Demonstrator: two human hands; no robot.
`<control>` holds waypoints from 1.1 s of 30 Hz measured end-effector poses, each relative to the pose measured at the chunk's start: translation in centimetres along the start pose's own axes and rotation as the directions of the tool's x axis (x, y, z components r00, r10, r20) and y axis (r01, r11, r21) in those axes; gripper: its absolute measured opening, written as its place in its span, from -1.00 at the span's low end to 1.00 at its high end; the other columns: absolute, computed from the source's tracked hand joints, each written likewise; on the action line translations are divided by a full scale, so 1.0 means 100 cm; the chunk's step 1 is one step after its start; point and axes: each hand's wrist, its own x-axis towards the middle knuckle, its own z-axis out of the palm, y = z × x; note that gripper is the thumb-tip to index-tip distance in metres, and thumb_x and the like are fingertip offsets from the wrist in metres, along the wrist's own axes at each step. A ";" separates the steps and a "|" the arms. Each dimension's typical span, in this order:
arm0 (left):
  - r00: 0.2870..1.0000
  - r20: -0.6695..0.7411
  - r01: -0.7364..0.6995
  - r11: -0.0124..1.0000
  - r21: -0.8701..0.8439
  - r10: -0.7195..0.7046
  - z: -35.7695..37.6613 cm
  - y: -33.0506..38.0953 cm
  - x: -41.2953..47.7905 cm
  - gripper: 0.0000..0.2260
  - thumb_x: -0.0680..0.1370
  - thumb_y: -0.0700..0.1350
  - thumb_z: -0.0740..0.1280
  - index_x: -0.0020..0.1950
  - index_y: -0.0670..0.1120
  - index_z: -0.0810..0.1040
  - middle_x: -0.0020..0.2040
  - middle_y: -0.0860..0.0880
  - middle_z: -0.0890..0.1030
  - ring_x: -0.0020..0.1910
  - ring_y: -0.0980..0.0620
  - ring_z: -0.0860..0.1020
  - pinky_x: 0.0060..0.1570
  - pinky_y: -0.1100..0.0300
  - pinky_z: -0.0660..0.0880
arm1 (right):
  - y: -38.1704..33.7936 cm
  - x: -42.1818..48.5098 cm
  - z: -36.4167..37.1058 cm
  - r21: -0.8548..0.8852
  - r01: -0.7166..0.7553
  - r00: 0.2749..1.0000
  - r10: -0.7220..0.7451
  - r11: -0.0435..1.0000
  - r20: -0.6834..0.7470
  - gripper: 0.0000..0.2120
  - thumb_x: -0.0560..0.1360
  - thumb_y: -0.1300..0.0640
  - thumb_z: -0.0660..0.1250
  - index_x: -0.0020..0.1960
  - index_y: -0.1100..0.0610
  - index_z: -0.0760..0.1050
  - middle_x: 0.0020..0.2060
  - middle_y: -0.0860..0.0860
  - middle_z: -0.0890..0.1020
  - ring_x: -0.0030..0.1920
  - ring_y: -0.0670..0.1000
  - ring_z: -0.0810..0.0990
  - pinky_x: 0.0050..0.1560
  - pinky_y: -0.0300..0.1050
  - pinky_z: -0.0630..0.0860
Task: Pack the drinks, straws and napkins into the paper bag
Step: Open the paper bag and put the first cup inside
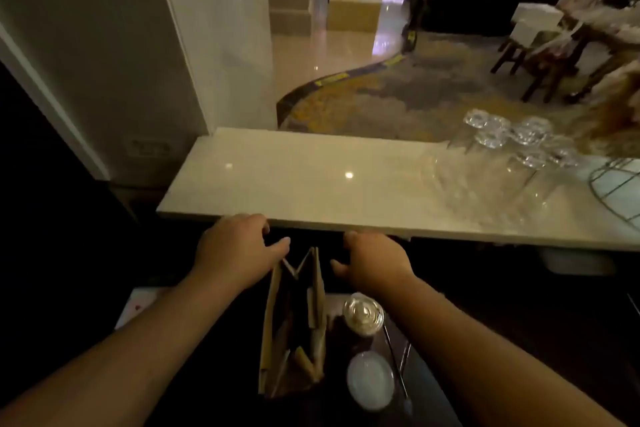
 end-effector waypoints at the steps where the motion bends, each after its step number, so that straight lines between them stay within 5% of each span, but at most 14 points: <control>1: 0.997 0.070 0.039 0.999 -0.003 -0.039 0.013 -0.007 -0.008 -0.52 0.44 0.42 0.31 0.00 0.04 0.65 -0.13 0.06 0.60 -0.11 -0.03 0.58 -0.24 0.08 0.57 | 0.004 -0.008 0.019 0.001 -0.025 0.995 0.025 1.000 0.095 -0.63 0.37 -0.30 0.30 -0.04 -0.03 0.45 -0.22 -0.05 0.51 -0.20 0.06 0.56 -0.32 -0.04 0.52; 5: 0.955 0.250 0.172 0.985 -0.031 -0.159 0.053 -0.023 -0.041 -0.63 0.44 0.40 0.34 -0.16 0.10 0.59 -0.29 0.13 0.55 -0.31 0.12 0.52 -0.37 0.14 0.53 | 0.027 -0.036 0.083 -0.040 -0.171 0.917 0.174 0.984 0.360 -0.28 0.34 -0.29 0.35 0.41 -0.04 0.28 0.21 0.08 0.48 0.14 0.21 0.49 -0.03 0.12 0.53; 8: 0.943 0.283 0.203 0.977 -0.067 -0.177 0.070 -0.026 -0.054 -0.66 0.50 0.25 0.38 -0.30 0.03 0.55 -0.37 0.03 0.58 -0.40 0.06 0.53 -0.48 0.14 0.41 | 0.039 -0.041 0.108 -0.061 -0.206 0.880 0.212 0.977 0.425 -0.05 0.29 -0.29 0.44 0.53 -0.04 0.10 0.32 0.14 0.39 0.22 0.28 0.45 0.06 0.16 0.49; 16: 0.969 0.179 0.192 0.974 -0.120 -0.169 0.085 -0.029 -0.064 -0.61 0.52 0.10 0.38 -0.42 0.00 0.36 -0.50 0.03 0.43 -0.54 0.07 0.42 -0.53 0.20 0.19 | 0.030 -0.031 0.107 -0.123 -0.158 0.867 0.197 0.980 0.458 -0.15 0.22 -0.11 0.56 0.38 0.01 0.23 0.21 0.14 0.43 0.10 0.25 0.55 -0.08 0.08 0.56; 24: 0.965 0.185 0.217 0.962 -0.164 -0.186 0.090 -0.032 -0.061 -0.63 0.51 0.14 0.37 -0.41 0.03 0.38 -0.50 0.04 0.45 -0.55 0.13 0.42 -0.55 0.23 0.16 | -0.024 -0.018 -0.030 -0.284 0.047 0.909 0.076 0.958 0.409 -0.05 0.16 -0.28 0.54 0.42 -0.07 0.18 0.14 0.06 0.48 -0.04 0.16 0.58 -0.31 -0.03 0.46; 33: 0.963 0.199 0.218 0.956 -0.195 -0.179 0.087 -0.032 -0.057 -0.63 0.49 0.16 0.40 -0.40 -0.01 0.43 -0.47 0.01 0.50 -0.51 0.10 0.45 -0.53 0.19 0.20 | -0.109 -0.006 -0.071 -0.133 0.173 0.855 -0.082 0.976 0.512 -0.11 0.23 -0.16 0.59 0.41 0.04 0.24 0.06 0.07 0.53 -0.05 0.12 0.52 -0.17 0.00 0.52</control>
